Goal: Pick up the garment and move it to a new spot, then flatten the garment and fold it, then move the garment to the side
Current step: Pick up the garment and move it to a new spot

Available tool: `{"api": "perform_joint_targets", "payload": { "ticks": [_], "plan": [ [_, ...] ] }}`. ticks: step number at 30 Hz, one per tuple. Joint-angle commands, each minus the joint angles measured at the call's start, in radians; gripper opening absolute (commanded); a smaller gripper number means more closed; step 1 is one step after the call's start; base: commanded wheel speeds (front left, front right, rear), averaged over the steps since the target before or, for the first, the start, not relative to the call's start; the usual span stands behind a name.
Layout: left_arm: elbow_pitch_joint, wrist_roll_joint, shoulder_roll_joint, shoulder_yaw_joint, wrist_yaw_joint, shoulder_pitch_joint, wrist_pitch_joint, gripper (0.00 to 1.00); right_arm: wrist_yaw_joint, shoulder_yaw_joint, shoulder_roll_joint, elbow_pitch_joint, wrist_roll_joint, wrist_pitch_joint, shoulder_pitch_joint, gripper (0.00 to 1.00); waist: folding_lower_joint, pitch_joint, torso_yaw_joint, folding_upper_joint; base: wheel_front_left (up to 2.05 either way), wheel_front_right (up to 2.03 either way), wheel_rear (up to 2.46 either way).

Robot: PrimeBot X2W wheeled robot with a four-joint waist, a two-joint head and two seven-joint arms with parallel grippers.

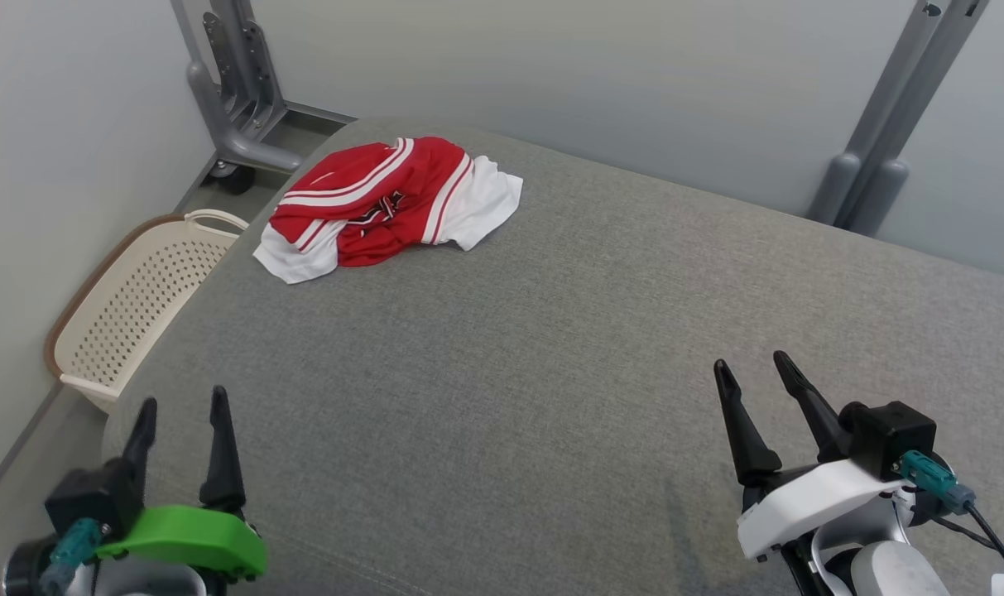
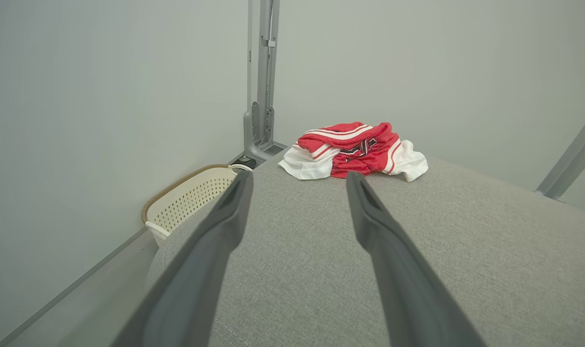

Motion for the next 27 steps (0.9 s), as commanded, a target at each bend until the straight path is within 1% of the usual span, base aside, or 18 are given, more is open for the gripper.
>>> {"api": "perform_joint_targets", "payload": {
  "ticks": [1,3,9,13,16,20,26,27],
  "plan": [
    [0.003,0.013,0.018,0.006,-0.006,-0.030,0.008,1.00,0.000,0.000,-0.004,-0.005,-0.008,0.001,0.005,1.00,0.0000,0.011,-0.020,0.0041,0.00,0.00,0.00],
    [0.008,0.025,0.050,0.008,-0.016,-0.068,0.030,1.00,0.000,0.007,-0.004,-0.009,-0.013,0.004,0.000,1.00,0.0000,0.019,-0.041,0.0041,0.00,0.00,0.00],
    [0.024,0.058,0.164,0.024,-0.070,-0.215,0.110,1.00,0.000,0.021,-0.004,-0.034,-0.032,0.016,-0.037,1.00,0.0000,0.072,-0.131,0.0041,0.00,0.00,0.00],
    [0.058,0.054,0.215,0.048,-0.099,-0.323,0.156,1.00,0.000,0.019,-0.004,-0.059,-0.048,0.022,-0.064,1.00,0.0000,0.117,-0.189,0.0041,0.00,0.00,0.00],
    [0.094,0.049,0.237,0.056,-0.126,-0.404,0.184,1.00,0.000,0.008,-0.004,-0.082,-0.071,0.032,-0.090,1.00,0.0000,0.161,-0.227,0.0041,0.00,0.00,0.00],
    [0.158,0.036,0.251,0.059,-0.164,-0.504,0.221,1.00,0.000,-0.009,-0.004,-0.124,-0.098,0.046,-0.131,1.00,0.0000,0.234,-0.271,0.0041,0.00,0.00,0.00],
    [0.303,0.022,0.264,0.063,-0.215,-0.639,0.257,1.00,0.000,-0.018,-0.004,-0.202,-0.129,0.076,-0.190,1.00,0.0000,0.358,-0.323,0.0041,0.00,0.00,0.00],
    [0.356,0.020,0.264,0.062,-0.228,-0.679,0.265,1.00,0.000,-0.021,-0.003,-0.228,-0.140,0.085,-0.207,1.00,0.0000,0.396,-0.335,0.0041,0.00,0.00,0.00]
  ]
}}
